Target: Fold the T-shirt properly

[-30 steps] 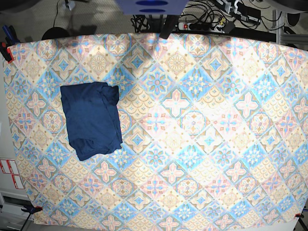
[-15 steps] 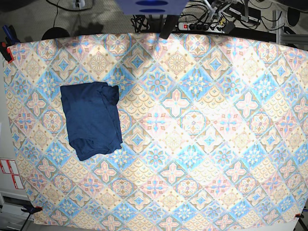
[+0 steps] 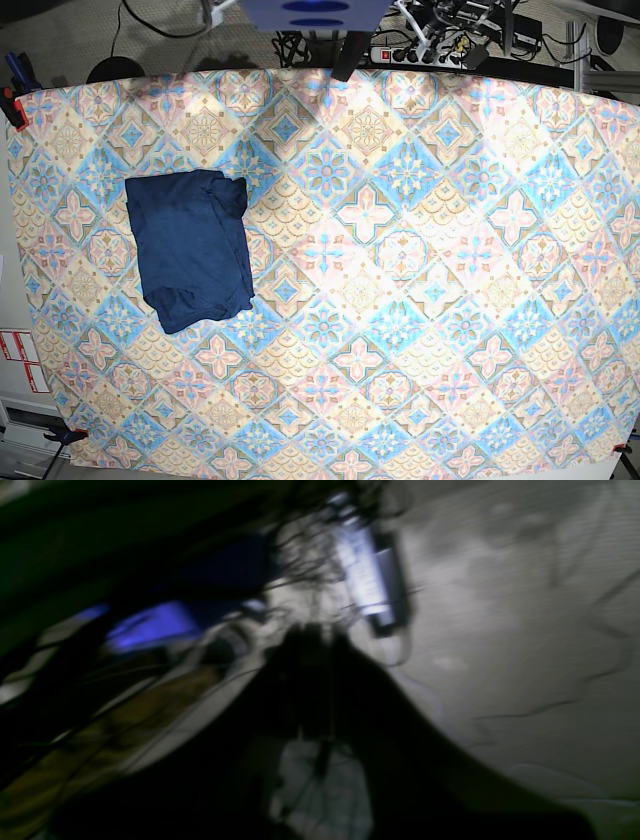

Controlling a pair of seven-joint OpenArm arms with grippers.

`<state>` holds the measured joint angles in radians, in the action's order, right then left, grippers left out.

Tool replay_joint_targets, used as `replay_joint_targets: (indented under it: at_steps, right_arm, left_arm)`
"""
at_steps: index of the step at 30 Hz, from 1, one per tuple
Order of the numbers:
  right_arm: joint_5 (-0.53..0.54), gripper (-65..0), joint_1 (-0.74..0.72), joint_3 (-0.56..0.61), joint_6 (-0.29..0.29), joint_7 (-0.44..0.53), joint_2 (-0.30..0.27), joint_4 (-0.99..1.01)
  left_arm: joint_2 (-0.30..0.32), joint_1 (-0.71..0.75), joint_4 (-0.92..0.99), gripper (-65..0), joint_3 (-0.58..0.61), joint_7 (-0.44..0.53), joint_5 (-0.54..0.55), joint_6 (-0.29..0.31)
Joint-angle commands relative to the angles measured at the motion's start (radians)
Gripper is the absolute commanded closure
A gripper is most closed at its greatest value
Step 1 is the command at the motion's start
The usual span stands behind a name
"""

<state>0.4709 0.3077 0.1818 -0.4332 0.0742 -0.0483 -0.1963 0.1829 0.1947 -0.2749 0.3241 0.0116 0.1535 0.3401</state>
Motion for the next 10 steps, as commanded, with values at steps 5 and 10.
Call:
replay_joint_targets:
  at_steps: [5,10]
  right_arm:
    - [-0.002,-3.4,-0.02,0.0,-0.005,0.003,0.035,0.001]
    - [-0.002,-3.4,-0.049,0.0,-0.005,0.003,0.055,0.001]
  left_arm:
    - [0.007,0.009,-0.001,0.0,0.0,0.003,-0.001,0.004]
    - [0.007,-0.002,-0.005,0.0,-0.001,0.004,0.005,0.004]
